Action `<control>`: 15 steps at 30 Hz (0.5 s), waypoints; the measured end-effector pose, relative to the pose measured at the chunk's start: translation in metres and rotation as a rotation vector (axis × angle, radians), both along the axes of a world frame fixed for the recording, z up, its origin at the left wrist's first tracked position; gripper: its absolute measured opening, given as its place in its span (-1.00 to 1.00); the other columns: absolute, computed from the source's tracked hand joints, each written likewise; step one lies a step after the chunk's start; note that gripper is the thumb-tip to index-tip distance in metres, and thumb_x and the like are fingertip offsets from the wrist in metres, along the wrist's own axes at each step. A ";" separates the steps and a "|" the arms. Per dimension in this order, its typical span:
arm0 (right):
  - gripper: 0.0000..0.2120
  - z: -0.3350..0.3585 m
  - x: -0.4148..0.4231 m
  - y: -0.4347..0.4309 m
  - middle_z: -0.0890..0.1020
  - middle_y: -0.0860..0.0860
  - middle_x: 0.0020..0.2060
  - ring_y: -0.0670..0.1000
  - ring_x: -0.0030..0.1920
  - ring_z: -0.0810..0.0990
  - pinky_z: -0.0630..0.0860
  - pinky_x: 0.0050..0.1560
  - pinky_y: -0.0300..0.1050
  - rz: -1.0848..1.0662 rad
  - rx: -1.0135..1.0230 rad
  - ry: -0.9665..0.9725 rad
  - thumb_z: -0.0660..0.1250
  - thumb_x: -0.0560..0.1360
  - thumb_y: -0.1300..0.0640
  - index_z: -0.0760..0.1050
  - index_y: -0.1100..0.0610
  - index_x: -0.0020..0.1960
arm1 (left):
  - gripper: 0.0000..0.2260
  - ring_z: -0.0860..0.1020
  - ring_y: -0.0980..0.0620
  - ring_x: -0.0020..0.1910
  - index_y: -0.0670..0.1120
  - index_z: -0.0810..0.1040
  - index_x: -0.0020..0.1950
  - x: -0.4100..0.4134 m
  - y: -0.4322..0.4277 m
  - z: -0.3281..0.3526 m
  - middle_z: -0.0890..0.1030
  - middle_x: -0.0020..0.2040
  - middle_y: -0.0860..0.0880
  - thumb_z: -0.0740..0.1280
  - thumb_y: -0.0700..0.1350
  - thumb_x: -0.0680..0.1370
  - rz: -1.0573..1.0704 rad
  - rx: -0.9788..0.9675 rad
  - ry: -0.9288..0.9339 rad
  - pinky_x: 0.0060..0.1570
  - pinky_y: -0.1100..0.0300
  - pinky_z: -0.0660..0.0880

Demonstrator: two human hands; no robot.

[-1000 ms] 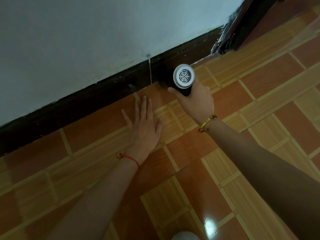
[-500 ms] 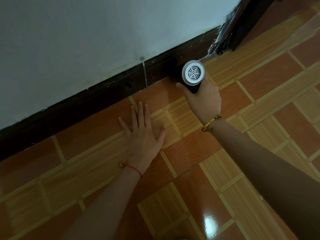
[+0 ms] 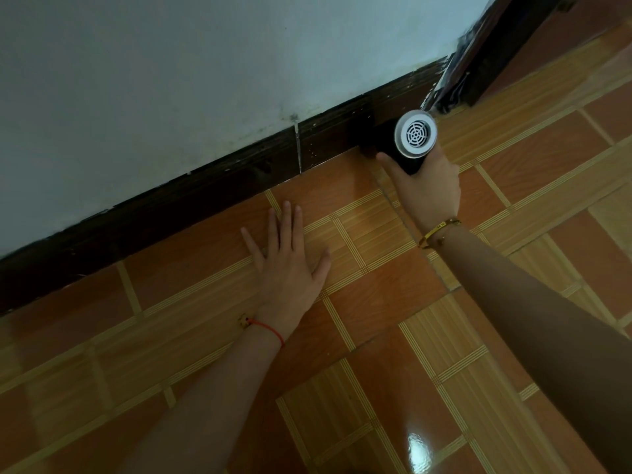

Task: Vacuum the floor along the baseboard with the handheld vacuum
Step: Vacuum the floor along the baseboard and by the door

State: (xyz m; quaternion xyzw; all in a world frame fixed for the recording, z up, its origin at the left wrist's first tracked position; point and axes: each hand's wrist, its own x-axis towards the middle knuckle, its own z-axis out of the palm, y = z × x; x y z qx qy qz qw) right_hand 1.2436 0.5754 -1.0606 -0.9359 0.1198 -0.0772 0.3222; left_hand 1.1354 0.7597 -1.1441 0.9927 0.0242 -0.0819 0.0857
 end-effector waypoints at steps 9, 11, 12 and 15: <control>-0.27 -0.002 0.002 -0.006 0.66 -0.01 0.05 0.04 0.03 0.64 0.62 -0.04 0.05 -0.010 -0.016 0.019 0.34 0.39 -0.34 0.38 0.10 0.39 | -0.26 -0.19 -0.08 0.61 -0.05 -0.20 0.62 -0.001 0.002 -0.001 -0.19 0.64 -0.03 -0.17 0.38 0.59 -0.004 0.003 0.007 0.44 -0.38 -0.28; -0.25 0.000 0.006 -0.010 0.66 0.01 0.05 0.06 0.03 0.64 0.62 -0.04 0.06 -0.043 -0.023 0.029 0.34 0.39 -0.35 0.37 0.11 0.39 | -0.26 -0.19 -0.08 0.61 -0.04 -0.20 0.62 -0.001 0.002 0.000 -0.19 0.64 -0.03 -0.16 0.37 0.59 0.004 0.007 0.006 0.44 -0.38 -0.29; -0.25 0.002 0.007 -0.011 0.66 0.02 0.05 0.07 0.04 0.64 0.62 -0.04 0.07 -0.047 -0.026 0.032 0.34 0.39 -0.35 0.37 0.11 0.39 | -0.26 -0.20 -0.07 0.61 -0.04 -0.21 0.62 0.000 0.002 0.000 -0.20 0.63 -0.02 -0.16 0.37 0.59 0.007 0.003 0.010 0.44 -0.37 -0.30; -0.29 0.003 0.005 -0.008 0.66 0.03 0.06 0.09 0.05 0.64 0.60 -0.03 0.06 -0.021 -0.034 0.031 0.34 0.41 -0.32 0.37 0.10 0.38 | -0.30 -0.22 -0.05 0.60 -0.02 -0.23 0.62 0.000 0.003 0.000 -0.22 0.63 0.00 -0.17 0.35 0.61 0.013 -0.011 0.017 0.45 -0.36 -0.31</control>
